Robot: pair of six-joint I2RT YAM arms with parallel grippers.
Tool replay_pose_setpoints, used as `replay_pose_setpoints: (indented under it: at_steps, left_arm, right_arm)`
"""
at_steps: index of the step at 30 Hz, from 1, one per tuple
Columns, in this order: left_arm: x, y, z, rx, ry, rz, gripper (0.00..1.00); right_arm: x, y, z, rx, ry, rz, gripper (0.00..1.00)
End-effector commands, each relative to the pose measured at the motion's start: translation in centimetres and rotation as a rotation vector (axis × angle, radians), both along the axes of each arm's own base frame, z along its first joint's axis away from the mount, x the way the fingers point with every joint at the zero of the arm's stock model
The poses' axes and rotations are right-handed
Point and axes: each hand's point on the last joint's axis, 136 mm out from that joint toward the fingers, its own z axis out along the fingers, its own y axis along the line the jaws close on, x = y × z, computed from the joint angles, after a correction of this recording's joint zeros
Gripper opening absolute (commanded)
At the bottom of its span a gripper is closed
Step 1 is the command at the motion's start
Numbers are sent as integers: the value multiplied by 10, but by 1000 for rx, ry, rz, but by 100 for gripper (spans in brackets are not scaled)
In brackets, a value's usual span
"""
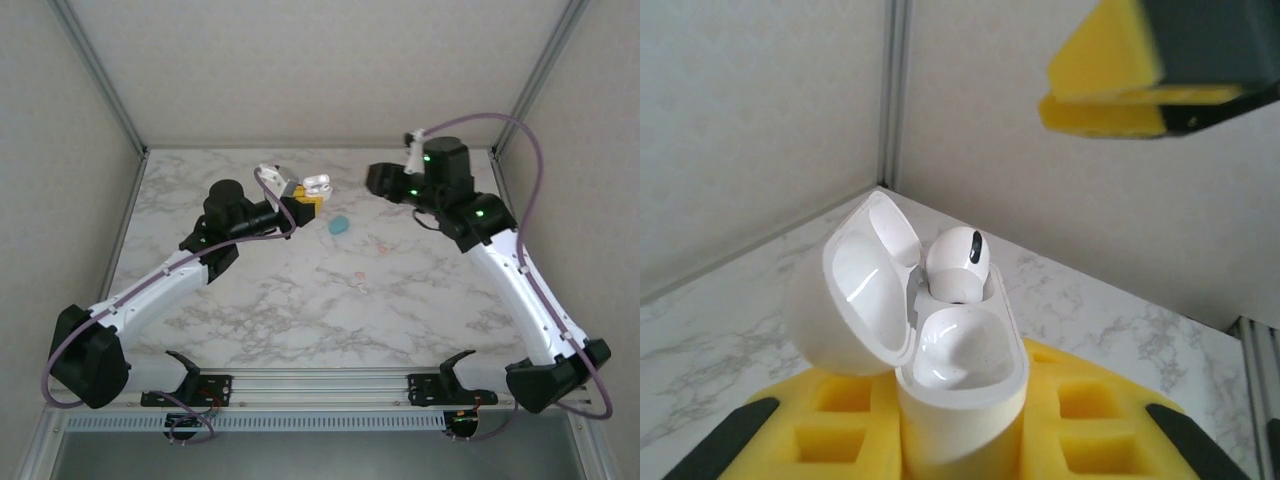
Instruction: Insert wireless bluetooth earbuds into charging case
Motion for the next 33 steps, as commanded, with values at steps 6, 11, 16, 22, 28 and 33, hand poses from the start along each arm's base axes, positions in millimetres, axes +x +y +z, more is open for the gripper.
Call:
replay_pose_setpoints:
  at_steps: [6,11,16,22,28,33]
  left_arm:
    - [-1,21,14,-3,-77,118,2]
    - [2,27,18,-12,-88,156,2]
    - [0,28,22,-12,-93,156,2]
    - [0,29,22,-13,-94,162,2]
    - [0,28,23,-11,-93,160,2]
    - [1,27,23,-8,-93,158,3]
  right_arm:
    - [-41,-22,-178,-242,576,122,47]
    - [-59,2,-232,-400,676,259,49]
    - [-58,14,-257,-511,679,300,51]
    - [-61,28,-279,-581,714,365,51]
    - [-62,33,-293,-601,744,382,51]
    - [-63,34,-298,-608,759,388,51]
